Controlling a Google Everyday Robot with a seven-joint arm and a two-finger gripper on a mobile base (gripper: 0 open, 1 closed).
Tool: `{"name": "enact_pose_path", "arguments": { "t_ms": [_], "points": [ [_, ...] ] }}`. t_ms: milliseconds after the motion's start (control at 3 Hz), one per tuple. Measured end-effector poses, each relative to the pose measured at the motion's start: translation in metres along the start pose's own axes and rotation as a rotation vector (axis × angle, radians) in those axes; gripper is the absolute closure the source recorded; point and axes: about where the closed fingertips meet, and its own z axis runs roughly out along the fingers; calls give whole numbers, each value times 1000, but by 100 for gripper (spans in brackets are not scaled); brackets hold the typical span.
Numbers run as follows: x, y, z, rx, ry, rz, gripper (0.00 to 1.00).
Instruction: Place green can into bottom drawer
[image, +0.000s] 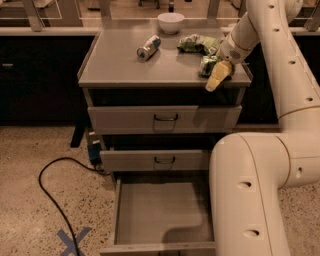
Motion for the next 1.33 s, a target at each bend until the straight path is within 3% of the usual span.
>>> {"name": "enact_pose_path", "arguments": {
  "t_ms": [1000, 1333],
  "points": [
    [-3, 1, -6, 0, 0, 0, 89],
    [-3, 0, -7, 0, 0, 0, 100]
  ]
}}
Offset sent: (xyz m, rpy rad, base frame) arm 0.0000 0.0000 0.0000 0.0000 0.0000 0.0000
